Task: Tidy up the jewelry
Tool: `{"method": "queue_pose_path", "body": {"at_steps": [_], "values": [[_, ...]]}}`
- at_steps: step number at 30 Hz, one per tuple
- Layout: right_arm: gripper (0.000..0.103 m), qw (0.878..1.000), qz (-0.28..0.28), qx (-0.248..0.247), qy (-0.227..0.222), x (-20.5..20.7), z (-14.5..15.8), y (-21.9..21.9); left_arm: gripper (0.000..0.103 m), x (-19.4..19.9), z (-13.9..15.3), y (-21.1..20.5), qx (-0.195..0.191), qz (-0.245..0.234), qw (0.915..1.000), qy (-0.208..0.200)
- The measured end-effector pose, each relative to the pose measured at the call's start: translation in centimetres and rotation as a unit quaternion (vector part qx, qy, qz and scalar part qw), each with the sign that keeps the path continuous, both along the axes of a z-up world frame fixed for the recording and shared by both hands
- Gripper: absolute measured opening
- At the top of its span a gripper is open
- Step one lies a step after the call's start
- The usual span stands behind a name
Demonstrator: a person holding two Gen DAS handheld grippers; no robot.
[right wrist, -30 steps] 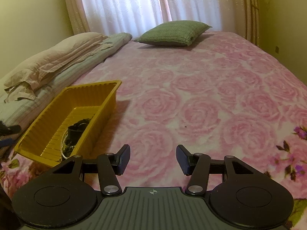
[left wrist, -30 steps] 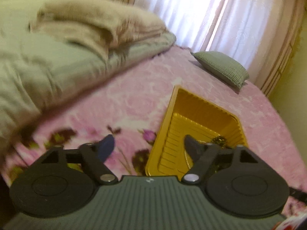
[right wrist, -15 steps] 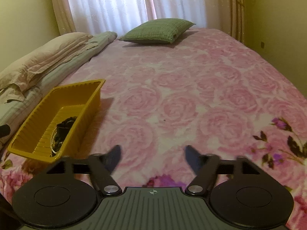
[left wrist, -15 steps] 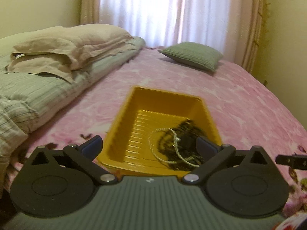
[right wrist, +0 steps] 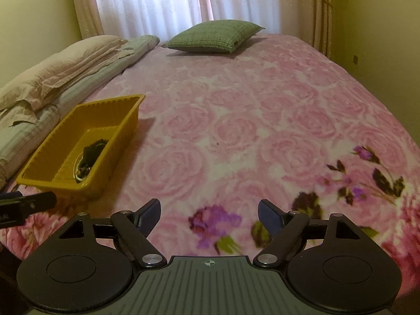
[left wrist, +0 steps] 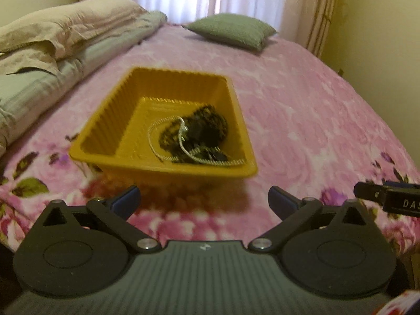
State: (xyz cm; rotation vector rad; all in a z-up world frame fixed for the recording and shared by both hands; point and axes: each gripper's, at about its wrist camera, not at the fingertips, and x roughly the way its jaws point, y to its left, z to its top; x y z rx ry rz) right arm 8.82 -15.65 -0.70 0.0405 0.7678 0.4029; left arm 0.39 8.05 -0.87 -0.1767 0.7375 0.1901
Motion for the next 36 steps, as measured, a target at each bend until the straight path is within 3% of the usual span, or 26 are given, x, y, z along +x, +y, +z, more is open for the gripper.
{"method": "queue_pose_path", "body": {"at_steps": [17,36], "values": [[0.081,1.000,0.024,-0.012,0.013,-3.7,0.0,0.3,0.102,-1.4,-0.4,-2.0,0.017,-0.006,0.9994,0.029],[0.081,0.999,0.027,-0.026,0.027,-3.7,-0.6,0.2,0.102,-1.7,-1.3,-3.5,0.027,-0.021,0.9985,0.042]]}}
